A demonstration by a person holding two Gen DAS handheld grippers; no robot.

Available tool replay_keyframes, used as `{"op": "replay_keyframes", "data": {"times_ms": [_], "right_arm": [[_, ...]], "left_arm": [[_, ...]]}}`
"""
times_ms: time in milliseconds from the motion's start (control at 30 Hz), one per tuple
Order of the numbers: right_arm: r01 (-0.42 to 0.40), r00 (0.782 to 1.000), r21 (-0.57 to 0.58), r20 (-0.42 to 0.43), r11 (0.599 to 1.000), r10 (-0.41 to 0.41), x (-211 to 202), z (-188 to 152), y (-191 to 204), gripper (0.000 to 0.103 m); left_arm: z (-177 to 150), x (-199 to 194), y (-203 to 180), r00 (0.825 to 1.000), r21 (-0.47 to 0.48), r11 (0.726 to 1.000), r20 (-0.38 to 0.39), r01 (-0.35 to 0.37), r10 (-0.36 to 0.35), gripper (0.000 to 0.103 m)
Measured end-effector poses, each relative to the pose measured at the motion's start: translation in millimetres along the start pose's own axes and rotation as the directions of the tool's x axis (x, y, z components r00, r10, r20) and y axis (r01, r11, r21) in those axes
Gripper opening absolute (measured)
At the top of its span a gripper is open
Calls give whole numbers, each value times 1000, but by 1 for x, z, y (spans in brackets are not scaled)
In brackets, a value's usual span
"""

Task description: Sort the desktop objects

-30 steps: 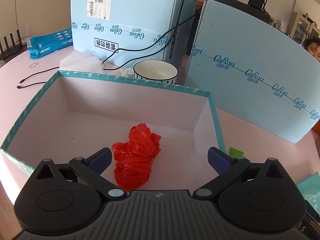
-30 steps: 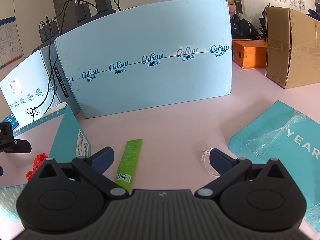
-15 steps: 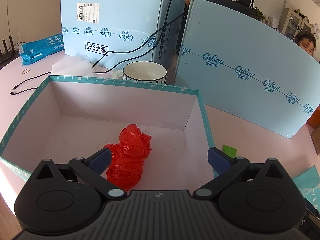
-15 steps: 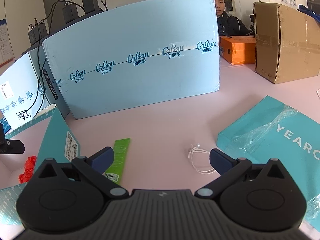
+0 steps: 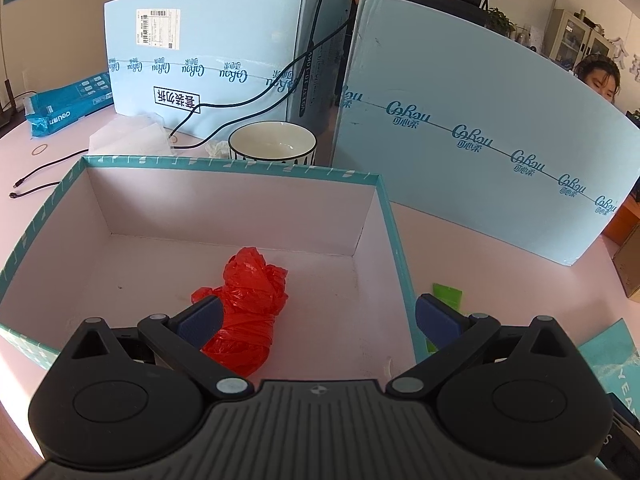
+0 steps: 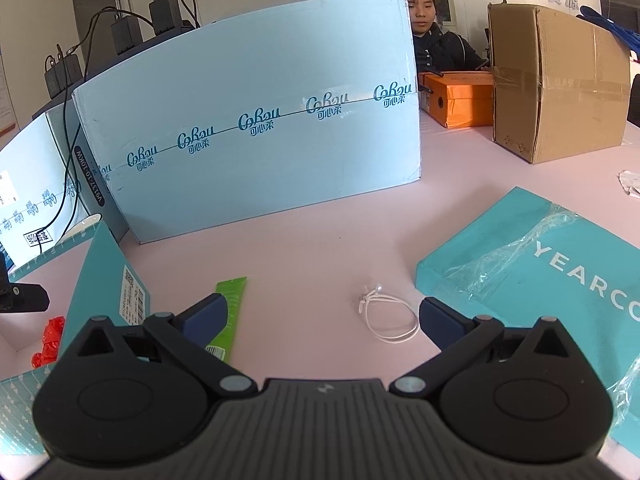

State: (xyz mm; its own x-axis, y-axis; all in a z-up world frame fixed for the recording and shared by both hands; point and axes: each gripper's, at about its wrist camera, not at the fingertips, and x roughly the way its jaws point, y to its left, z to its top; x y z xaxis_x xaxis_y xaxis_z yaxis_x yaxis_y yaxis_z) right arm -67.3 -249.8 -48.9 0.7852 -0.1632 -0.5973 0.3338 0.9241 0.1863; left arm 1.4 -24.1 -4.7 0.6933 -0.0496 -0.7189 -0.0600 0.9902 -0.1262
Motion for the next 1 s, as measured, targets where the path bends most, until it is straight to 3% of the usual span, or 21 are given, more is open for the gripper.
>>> {"op": "replay_keyframes", "data": {"times_ms": [1000], "right_arm": [[39,999,61,5,997,-39,-2,-3,-18,103]], "left_arm": [[-9,-2,-21,999,97,994,-8,49,-49,102]]}}
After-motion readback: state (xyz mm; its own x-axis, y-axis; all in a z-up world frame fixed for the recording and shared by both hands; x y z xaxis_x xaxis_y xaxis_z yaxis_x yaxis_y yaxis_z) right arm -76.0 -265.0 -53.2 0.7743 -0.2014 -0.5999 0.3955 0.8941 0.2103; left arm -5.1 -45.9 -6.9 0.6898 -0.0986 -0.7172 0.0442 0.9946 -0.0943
